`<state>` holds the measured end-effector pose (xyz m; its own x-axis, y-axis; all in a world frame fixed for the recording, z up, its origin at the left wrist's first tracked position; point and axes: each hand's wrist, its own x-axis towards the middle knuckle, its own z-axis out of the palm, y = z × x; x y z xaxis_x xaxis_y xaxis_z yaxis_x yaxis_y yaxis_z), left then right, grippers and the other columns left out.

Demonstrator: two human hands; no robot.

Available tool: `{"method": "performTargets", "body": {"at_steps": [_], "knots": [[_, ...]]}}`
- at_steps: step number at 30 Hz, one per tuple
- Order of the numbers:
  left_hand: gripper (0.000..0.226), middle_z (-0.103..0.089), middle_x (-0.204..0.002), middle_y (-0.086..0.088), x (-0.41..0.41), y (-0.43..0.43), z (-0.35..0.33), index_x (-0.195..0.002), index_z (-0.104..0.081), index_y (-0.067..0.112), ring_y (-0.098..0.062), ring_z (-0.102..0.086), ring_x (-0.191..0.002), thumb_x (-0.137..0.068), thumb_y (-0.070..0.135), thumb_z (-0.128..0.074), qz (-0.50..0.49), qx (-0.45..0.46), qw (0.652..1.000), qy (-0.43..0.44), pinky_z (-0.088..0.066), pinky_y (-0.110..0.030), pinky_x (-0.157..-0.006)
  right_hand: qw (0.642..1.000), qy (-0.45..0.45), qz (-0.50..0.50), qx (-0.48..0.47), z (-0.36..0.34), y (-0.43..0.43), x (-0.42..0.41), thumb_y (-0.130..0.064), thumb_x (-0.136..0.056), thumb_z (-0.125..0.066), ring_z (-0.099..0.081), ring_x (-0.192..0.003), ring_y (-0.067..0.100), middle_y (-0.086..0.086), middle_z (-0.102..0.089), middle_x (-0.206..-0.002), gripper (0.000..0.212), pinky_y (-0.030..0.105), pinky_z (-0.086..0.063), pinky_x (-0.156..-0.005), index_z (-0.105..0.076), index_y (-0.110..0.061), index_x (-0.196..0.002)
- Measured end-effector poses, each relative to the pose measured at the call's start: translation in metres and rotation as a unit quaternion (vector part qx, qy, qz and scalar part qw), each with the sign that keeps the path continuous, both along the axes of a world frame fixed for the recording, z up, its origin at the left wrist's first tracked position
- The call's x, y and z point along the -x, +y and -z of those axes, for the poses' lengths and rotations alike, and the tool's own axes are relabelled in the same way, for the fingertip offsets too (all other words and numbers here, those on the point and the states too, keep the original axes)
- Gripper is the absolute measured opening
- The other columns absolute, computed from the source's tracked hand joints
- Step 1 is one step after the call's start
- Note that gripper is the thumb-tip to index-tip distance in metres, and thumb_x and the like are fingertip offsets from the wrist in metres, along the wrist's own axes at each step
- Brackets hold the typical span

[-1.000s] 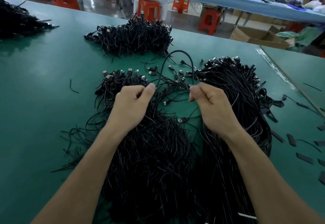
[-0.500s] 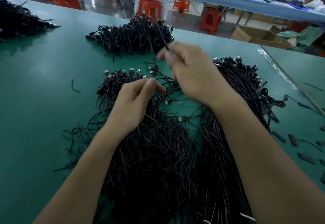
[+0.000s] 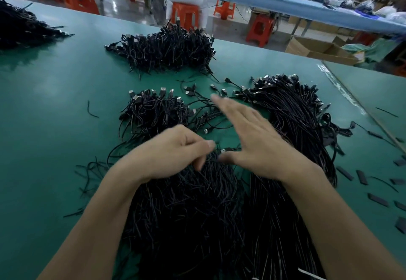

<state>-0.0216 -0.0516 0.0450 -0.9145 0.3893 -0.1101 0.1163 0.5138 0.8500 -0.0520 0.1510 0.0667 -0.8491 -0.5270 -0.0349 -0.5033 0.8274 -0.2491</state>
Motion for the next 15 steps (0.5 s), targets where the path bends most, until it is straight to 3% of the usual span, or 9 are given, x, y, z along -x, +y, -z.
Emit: {"method": "performTargets", "body": {"at_steps": [2,3,4,5,7,9,11,13,15], "knots": [[0.051,-0.034,-0.05,0.001,-0.001,0.004,0.0,-0.064,-0.07,0.022,-0.022,-0.029,-0.048,-0.096,0.054,-0.048,0.055,-0.026,0.998,0.024,-0.027,-0.037,-0.049,0.994,-0.033,-0.076,0.07,0.002,-0.004,-0.001,-0.031,-0.094,-0.064,-0.021,-0.15,0.014,-0.005,-0.033,-0.159,0.056,0.045,-0.014,-0.124,-0.042,-0.04,-0.145],[0.05,-0.033,-0.051,0.0,0.0,0.004,0.001,-0.065,-0.07,0.023,-0.023,-0.028,-0.049,-0.097,0.055,-0.049,0.052,-0.052,0.997,0.038,-0.025,-0.037,-0.049,0.991,-0.045,-0.091,0.092,0.003,-0.005,-0.001,-0.028,-0.098,-0.058,-0.044,-0.137,0.017,-0.001,-0.055,-0.142,0.028,0.046,-0.027,-0.12,-0.062,-0.032,-0.125],[0.052,-0.031,-0.05,0.001,0.002,0.002,0.002,-0.064,-0.07,0.022,-0.022,-0.027,-0.048,-0.097,0.056,-0.049,0.027,-0.083,0.995,0.05,-0.024,-0.033,-0.049,0.986,-0.068,-0.087,0.125,0.005,-0.005,-0.001,-0.029,-0.1,-0.055,-0.063,-0.109,0.019,0.001,-0.07,-0.113,0.018,0.046,-0.044,-0.105,-0.071,-0.024,-0.104],[0.053,-0.03,-0.047,0.004,0.004,0.0,0.005,-0.062,-0.069,0.021,-0.018,-0.027,-0.045,-0.095,0.058,-0.05,-0.014,-0.111,0.992,0.058,-0.025,-0.028,-0.047,0.979,-0.092,-0.068,0.167,0.008,-0.004,-0.002,-0.032,-0.101,-0.053,-0.066,-0.08,0.02,0.001,-0.071,-0.086,0.026,0.044,-0.054,-0.082,-0.071,-0.017,-0.09],[0.053,-0.028,-0.042,0.01,0.008,-0.005,0.009,-0.057,-0.065,0.02,-0.009,-0.024,-0.039,-0.087,0.061,-0.051,-0.096,-0.132,0.984,0.067,-0.026,-0.014,-0.044,0.964,-0.103,-0.031,0.243,0.011,0.0,-0.003,-0.039,-0.1,-0.053,-0.052,-0.055,0.019,-0.001,-0.058,-0.062,0.034,0.036,-0.046,-0.055,-0.068,-0.015,-0.082],[0.058,-0.027,-0.042,0.01,0.009,-0.009,0.012,-0.053,-0.062,0.02,-0.008,-0.022,-0.038,-0.084,0.067,-0.049,-0.104,-0.107,0.988,0.037,-0.027,-0.014,-0.045,0.947,-0.092,-0.01,0.308,0.014,0.002,-0.003,-0.035,-0.102,-0.049,-0.041,-0.048,0.004,-0.01,-0.048,-0.054,0.033,0.017,-0.035,-0.051,-0.065,-0.019,-0.078],[0.063,-0.029,-0.044,0.007,0.007,-0.011,0.013,-0.052,-0.06,0.021,-0.011,-0.024,-0.041,-0.088,0.07,-0.046,-0.032,-0.107,0.993,-0.027,-0.029,-0.017,-0.046,0.93,-0.072,0.021,0.36,0.016,0.002,0.0,-0.025,-0.104,-0.047,-0.048,-0.051,-0.004,-0.024,-0.049,-0.051,0.032,0.006,-0.037,-0.055,-0.063,-0.02,-0.076],[0.06,-0.03,-0.047,0.005,0.003,-0.009,0.011,-0.056,-0.06,0.022,-0.013,-0.022,-0.042,-0.097,0.063,-0.046,0.072,-0.19,0.975,-0.087,-0.027,-0.018,-0.043,0.909,-0.063,0.044,0.411,0.018,-0.002,0.003,-0.024,-0.102,-0.052,-0.049,-0.052,-0.006,-0.027,-0.05,-0.051,0.028,0.005,-0.037,-0.055,-0.065,-0.021,-0.078],[0.048,-0.029,-0.05,0.008,-0.001,-0.005,0.008,-0.07,-0.066,0.019,-0.01,-0.02,-0.042,-0.098,0.054,-0.051,0.157,-0.335,0.919,-0.135,-0.022,-0.018,-0.04,0.897,-0.083,0.048,0.432,0.02,-0.008,0.002,-0.033,-0.098,-0.055,-0.044,-0.049,-0.001,-0.021,-0.05,-0.052,0.025,0.011,-0.036,-0.051,-0.067,-0.025,-0.077]]}}
